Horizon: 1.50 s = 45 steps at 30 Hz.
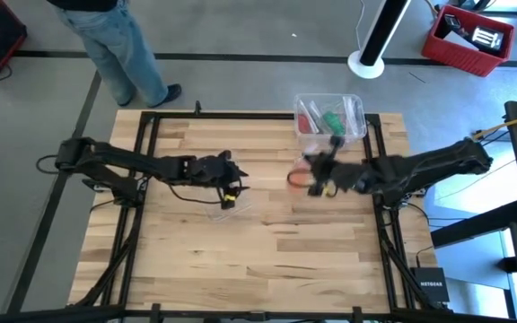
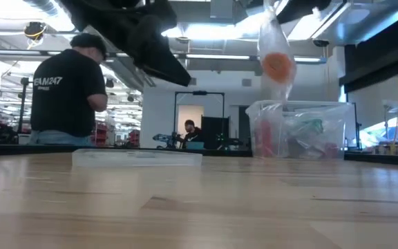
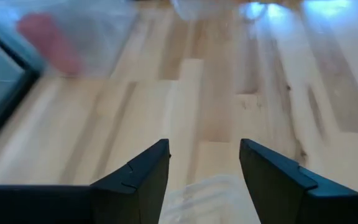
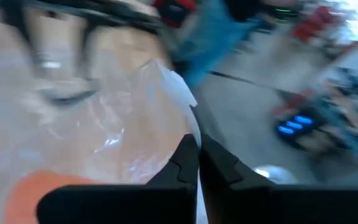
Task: Roll bandage
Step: Put the zip bag into the transparent bin
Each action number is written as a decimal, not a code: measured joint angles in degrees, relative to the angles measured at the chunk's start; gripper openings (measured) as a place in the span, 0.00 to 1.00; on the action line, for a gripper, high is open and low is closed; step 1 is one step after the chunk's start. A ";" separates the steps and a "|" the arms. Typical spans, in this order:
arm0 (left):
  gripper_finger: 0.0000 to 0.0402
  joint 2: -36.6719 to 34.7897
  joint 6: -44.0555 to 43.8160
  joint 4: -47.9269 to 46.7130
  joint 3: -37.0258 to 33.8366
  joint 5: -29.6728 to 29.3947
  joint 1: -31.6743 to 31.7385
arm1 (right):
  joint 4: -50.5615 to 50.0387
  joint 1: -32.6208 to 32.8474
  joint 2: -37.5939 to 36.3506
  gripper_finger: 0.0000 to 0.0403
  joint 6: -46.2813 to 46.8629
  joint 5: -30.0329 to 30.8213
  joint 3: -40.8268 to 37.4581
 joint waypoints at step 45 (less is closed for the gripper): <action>0.47 -1.79 -1.51 -3.15 0.00 -1.58 -1.58 | -13.01 -45.46 0.03 0.02 -15.79 -16.57 -7.48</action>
